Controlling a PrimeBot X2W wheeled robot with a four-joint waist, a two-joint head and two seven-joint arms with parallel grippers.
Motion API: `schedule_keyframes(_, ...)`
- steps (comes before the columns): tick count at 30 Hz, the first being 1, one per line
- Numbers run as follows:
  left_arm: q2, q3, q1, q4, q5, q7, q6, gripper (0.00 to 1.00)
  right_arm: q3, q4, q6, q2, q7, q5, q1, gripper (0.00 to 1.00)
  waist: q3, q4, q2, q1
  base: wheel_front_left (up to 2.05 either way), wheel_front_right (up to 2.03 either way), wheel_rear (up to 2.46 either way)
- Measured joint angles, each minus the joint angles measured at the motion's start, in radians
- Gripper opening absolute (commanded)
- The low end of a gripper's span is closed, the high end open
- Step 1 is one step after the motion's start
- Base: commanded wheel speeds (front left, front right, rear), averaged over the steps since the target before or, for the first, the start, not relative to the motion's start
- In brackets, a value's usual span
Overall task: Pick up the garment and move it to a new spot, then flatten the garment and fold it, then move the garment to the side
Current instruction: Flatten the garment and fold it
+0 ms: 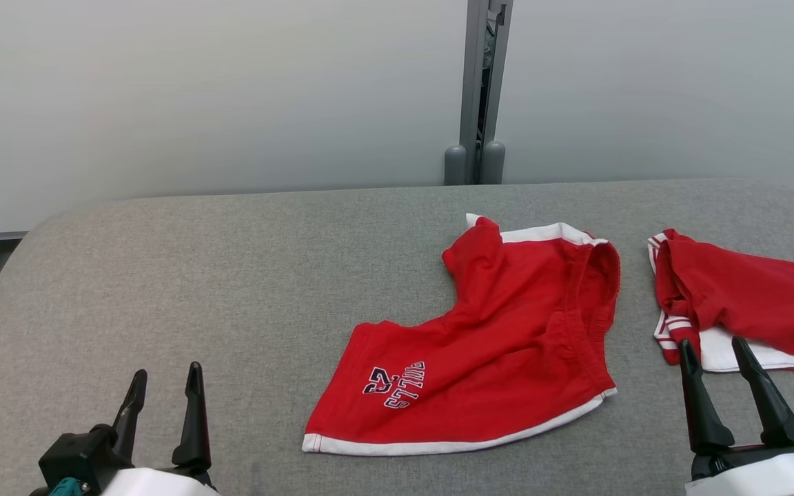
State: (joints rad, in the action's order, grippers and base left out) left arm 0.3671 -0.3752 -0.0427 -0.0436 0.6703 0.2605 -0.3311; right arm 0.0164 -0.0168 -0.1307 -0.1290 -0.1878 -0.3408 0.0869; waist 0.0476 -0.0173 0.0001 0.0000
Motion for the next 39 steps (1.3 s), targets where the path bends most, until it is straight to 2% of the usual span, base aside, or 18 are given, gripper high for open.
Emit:
schedule_keyframes(15, -0.034, 0.027, -0.006, -0.022, -0.044, -0.005, 0.058, 1.00, -0.005, -0.010, 0.000, -0.023, 0.042, -0.002, -0.003, 1.00, -0.004, 0.010, 0.0000, 0.0000, 0.00, 0.00, 0.00)
schedule_keyframes(18, -0.032, -0.003, -0.007, -0.033, -0.026, -0.068, 0.078, 1.00, 0.029, -0.043, 0.000, -0.044, 0.127, -0.001, -0.020, 1.00, -0.009, 0.013, 0.0000, 0.0000, 0.00, 0.00, 0.00)
schedule_keyframes(20, -0.026, -0.023, -0.004, -0.037, -0.016, -0.119, 0.093, 1.00, 0.096, -0.074, 0.000, -0.086, 0.217, -0.016, -0.046, 1.00, -0.014, 0.015, 0.0000, 0.0000, 0.00, 0.00, 0.00)
schedule_keyframes(25, -0.014, -0.085, 0.028, -0.056, 0.010, -0.263, 0.128, 1.00, 0.175, -0.143, 0.000, -0.157, 0.366, -0.092, -0.144, 1.00, -0.038, 0.012, -0.0001, 0.0000, 0.00, 0.00, 0.00)
schedule_keyframes(29, -0.005, -0.127, 0.069, -0.060, 0.023, -0.356, 0.168, 1.00, 0.218, -0.209, 0.000, -0.190, 0.454, -0.147, -0.214, 1.00, -0.066, 0.005, -0.0001, 0.0000, 0.00, 0.00, 0.00)
schedule_keyframes(32, -0.003, -0.162, 0.099, -0.072, 0.027, -0.416, 0.191, 1.00, 0.248, -0.260, 0.000, -0.201, 0.495, -0.168, -0.263, 1.00, -0.092, -0.003, -0.0001, 0.0000, 0.00, 0.00, 0.00)
schedule_keyframes(39, -0.005, -0.228, 0.159, -0.125, 0.027, -0.525, 0.234, 1.00, 0.304, -0.336, 0.000, -0.196, 0.497, -0.213, -0.342, 1.00, -0.136, -0.013, 0.0000, 0.0000, 0.00, 0.00, 0.00)
